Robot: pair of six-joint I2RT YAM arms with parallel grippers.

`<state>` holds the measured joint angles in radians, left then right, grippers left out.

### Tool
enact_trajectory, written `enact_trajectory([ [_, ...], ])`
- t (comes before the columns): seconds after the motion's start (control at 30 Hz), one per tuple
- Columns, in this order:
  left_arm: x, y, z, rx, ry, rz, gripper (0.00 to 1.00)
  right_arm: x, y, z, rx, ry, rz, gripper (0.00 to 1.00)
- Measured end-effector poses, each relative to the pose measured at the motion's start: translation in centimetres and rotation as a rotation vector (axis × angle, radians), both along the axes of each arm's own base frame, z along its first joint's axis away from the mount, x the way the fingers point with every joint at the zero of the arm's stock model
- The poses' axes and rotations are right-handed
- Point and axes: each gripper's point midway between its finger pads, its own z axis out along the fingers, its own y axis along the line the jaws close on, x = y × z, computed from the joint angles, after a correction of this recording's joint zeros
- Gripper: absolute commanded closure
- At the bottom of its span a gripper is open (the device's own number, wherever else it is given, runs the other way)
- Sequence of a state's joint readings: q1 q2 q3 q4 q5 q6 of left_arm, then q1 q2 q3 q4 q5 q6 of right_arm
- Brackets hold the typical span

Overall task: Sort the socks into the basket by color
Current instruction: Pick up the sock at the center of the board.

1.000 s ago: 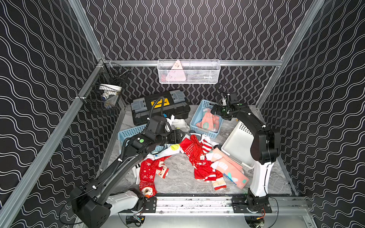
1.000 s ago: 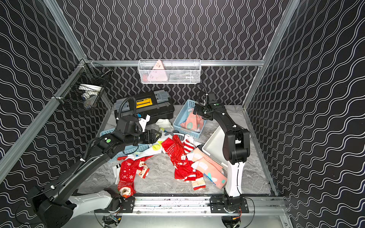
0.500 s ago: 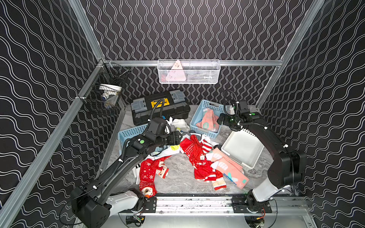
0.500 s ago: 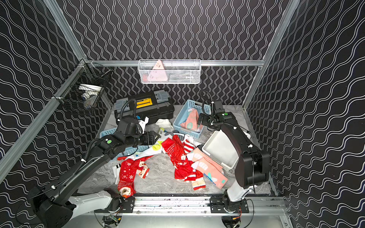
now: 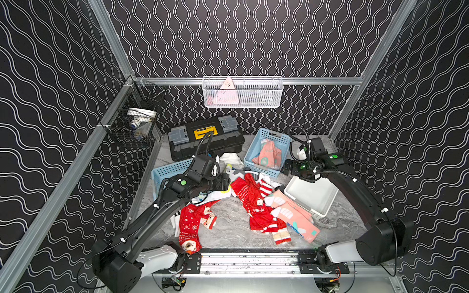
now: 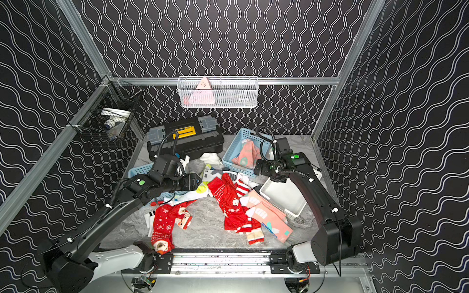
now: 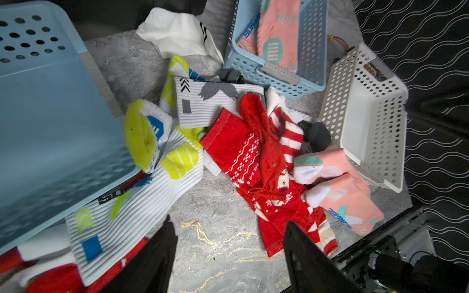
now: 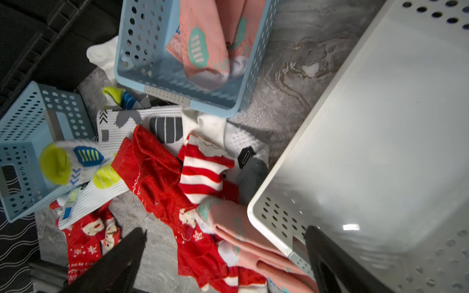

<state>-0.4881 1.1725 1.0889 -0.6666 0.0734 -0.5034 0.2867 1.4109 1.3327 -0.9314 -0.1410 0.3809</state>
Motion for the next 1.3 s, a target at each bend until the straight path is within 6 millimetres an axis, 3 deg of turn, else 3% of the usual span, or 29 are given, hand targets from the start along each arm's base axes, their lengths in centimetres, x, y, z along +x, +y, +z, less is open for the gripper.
enact_trajectory([
  [0.27, -1.8, -0.8, -3.0, 0.018, 0.075, -0.011, 0.32, -4.0, 2.4, -1.5, -0.028, 0.101, 0.106, 0.05],
  [0.33, -2.3, -1.0, -3.6, 0.023, 0.089, -0.019, 0.32, -5.1, 3.0, -2.3, -0.040, 0.134, 0.134, 0.13],
  [0.5, -2.5, -1.4, -4.0, 0.010, 0.091, -0.014, 0.32, -7.0, 4.8, -4.6, -0.078, 0.213, 0.203, 0.47],
  [0.67, -2.3, -1.7, -3.8, -0.002, 0.077, -0.016, 0.32, -7.6, 5.0, -6.2, -0.125, 0.254, 0.221, 0.55],
  [0.9, -2.3, -1.9, -3.5, -0.022, 0.068, -0.012, 0.32, -8.5, 3.5, -7.7, -0.207, 0.297, 0.195, 0.53],
  [1.17, -2.4, -2.2, -3.5, -0.040, 0.065, -0.019, 0.32, -9.6, 1.8, -9.4, -0.287, 0.346, 0.163, 0.37],
  [1.3, -2.4, -2.2, -3.5, -0.044, 0.063, -0.018, 0.32, -10.1, 1.2, -10.7, -0.310, 0.375, 0.149, 0.36],
])
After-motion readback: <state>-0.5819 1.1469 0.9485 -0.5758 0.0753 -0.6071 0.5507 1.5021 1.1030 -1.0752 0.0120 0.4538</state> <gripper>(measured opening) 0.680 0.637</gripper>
